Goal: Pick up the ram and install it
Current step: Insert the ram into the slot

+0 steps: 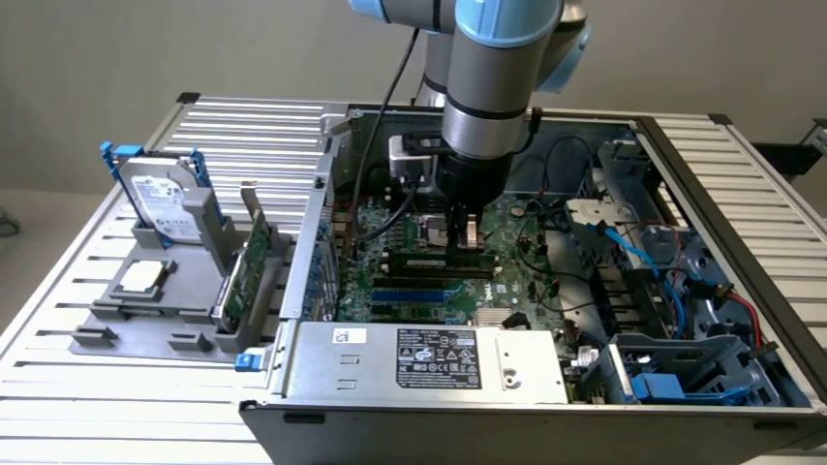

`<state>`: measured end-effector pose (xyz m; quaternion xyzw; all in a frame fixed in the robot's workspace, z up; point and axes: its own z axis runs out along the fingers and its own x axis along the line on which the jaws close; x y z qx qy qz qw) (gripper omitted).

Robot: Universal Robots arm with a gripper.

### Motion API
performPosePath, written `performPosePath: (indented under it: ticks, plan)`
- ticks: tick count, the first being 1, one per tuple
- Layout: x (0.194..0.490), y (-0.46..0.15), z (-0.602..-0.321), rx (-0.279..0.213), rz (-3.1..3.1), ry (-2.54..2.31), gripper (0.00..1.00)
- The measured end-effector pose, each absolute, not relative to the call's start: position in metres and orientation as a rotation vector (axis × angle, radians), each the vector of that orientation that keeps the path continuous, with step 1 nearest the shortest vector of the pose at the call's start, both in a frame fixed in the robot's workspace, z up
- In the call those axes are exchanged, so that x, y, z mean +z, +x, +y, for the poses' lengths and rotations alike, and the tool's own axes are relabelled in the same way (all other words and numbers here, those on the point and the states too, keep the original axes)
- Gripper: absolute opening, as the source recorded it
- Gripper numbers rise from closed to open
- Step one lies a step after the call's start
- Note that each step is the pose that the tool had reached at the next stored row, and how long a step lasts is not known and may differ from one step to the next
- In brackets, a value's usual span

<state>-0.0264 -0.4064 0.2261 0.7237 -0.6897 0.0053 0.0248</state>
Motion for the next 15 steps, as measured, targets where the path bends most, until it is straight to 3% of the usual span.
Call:
performPosePath:
  ticks: [15]
  plan:
    - [0.2232, -0.0264, -0.4048, 0.016, -2.133, 2.238, 0.13]
